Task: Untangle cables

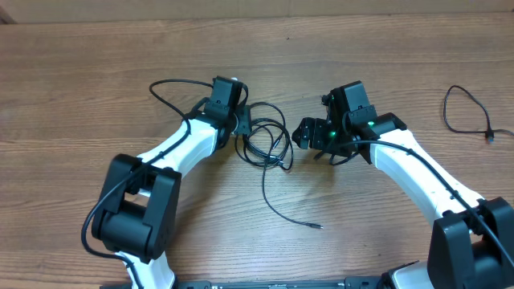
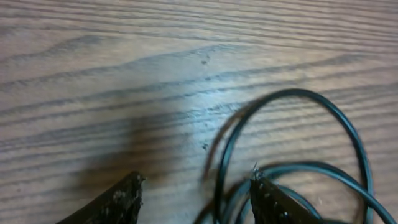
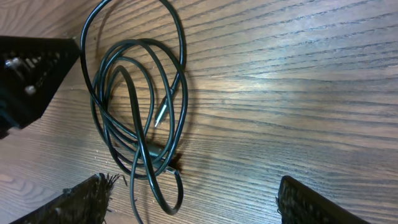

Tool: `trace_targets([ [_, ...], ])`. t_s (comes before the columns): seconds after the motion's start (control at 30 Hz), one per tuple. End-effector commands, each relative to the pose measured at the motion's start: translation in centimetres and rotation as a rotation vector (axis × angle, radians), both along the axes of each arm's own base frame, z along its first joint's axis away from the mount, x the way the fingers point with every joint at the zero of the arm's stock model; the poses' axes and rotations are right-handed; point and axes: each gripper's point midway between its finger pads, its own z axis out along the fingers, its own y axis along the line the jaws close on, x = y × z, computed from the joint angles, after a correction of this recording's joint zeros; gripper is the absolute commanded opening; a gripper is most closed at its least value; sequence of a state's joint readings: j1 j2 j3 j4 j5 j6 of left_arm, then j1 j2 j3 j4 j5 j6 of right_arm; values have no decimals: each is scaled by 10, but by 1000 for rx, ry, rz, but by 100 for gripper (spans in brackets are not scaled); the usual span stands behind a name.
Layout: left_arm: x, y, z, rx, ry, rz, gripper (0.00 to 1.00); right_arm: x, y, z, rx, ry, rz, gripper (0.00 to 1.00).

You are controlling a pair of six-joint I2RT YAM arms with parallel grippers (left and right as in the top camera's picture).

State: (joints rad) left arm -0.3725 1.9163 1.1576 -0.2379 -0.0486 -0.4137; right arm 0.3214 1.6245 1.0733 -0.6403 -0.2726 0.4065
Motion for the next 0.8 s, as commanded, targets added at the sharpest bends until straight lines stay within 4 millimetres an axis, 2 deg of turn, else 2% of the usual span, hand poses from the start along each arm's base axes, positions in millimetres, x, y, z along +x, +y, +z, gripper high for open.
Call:
trace_targets([
  [0.0,-3,0,-29,0,50,21,56,4,-1,9,-3,-33,0,84],
  [0.17,-4,-3,-37,-12,65,10,51,4,-1,9,-3,-33,0,85],
  [0.2,-5,-2,-38,-5,68,10,47,4,-1,9,-3,-33,0,85],
  [0.33,-7,6,-40,57,69,-6,5,3,-1,9,-3,-28,1,84],
  [0.43,-3,9,-36,75,54,-11,4,-1,-2,7,-6,-8,3,84],
  [0.53,4,14,-15,77,38,-8,4,-8,-4,3,-16,24,3,85],
  [0.6,8,19,10,74,35,6,4,-16,-1,3,5,56,17,88],
  [0.7,9,25,58,66,17,21,4,-29,10,5,75,112,55,93],
  [0.77,7,22,89,37,1,12,4,-37,20,10,139,146,83,97],
])
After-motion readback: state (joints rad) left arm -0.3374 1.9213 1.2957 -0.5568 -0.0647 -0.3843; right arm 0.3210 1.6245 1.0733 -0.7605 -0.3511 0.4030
